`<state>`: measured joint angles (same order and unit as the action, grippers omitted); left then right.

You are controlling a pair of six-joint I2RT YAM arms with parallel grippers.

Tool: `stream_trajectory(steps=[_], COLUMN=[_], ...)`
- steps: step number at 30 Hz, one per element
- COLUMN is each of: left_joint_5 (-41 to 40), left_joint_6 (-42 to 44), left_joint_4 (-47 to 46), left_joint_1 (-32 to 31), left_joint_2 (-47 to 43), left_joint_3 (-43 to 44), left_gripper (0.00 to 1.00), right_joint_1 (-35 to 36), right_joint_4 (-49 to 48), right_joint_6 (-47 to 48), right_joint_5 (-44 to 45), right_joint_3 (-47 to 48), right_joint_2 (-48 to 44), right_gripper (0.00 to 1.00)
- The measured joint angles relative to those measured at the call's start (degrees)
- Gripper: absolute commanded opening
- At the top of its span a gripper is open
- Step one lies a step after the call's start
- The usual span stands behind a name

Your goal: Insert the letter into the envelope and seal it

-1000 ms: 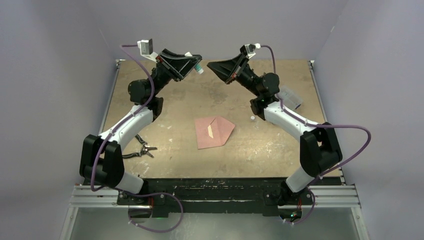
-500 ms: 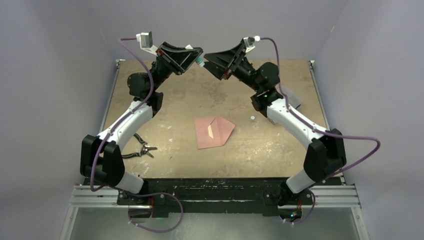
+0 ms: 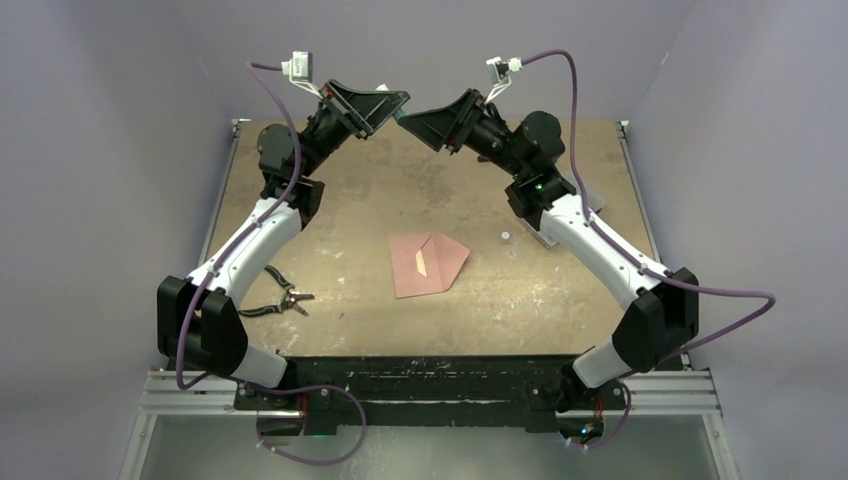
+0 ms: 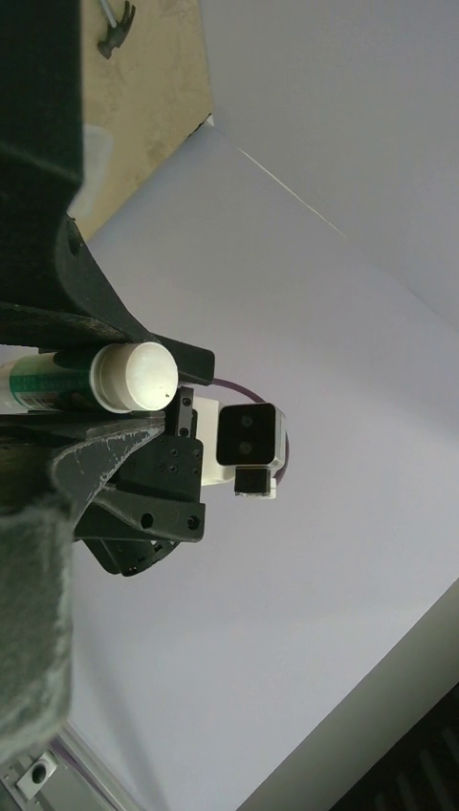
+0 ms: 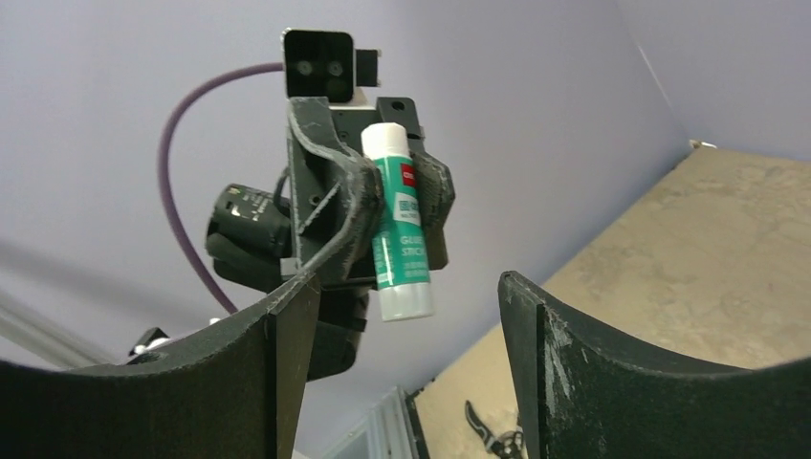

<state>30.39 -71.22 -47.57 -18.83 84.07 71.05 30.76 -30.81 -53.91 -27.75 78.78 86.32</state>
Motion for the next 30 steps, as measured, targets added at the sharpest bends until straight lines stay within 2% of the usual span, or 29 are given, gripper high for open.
stream_trajectory(steps=[5, 7, 11, 15, 20, 27, 29, 30], left_joint_5=[-0.22, -0.24, -0.50, 0.02, -0.13, 1.07, 1.36, 1.38], left_joint_6=[-1.60, -2.16, -3.32, -4.68, -6.32, -5.05, -4.52, -4.28], left_joint_4=[0.20, -0.17, -1.38, -3.89, -12.35, -28.39, -30.67, -31.01], left_joint_1=[0.00, 0.00, 0.00, -0.33, -0.87, -1.79, -1.79, -1.79], left_joint_2=[0.00, 0.00, 0.24, 0.24, 0.24, 2.12, 3.37, 3.78], left_joint_3=[0.02, 0.00, -0.13, -0.57, -3.54, -5.03, -4.46, -4.20], left_gripper=[0.00, 0.00, 0.00, 0.00, 0.00, 0.00, 0.00, 0.00], right_joint_1=[0.04, 0.04, 0.15, 0.17, 0.26, 2.54, 3.39, 3.69], right_joint_4=[1.86, 1.68, -1.90, -9.53, -18.84, -43.95, -47.32, -48.46], right_joint_6=[1.38, 0.98, -2.60, -9.75, -22.77, -52.26, -56.59, -58.10], right_joint_5=[-0.33, -0.52, -1.90, -1.90, -1.79, 5.14, 8.09, 9.33], right_joint_3=[0.57, 0.94, 0.63, -3.32, -7.32, -12.52, -13.05, -13.20], right_joint_2=[1.09, 1.64, 2.16, 1.53, 1.70, 8.28, 10.05, 10.73], right_gripper=[0.51, 0.39, 0.15, 0.00, 0.00, 0.01, 0.25, 0.45])
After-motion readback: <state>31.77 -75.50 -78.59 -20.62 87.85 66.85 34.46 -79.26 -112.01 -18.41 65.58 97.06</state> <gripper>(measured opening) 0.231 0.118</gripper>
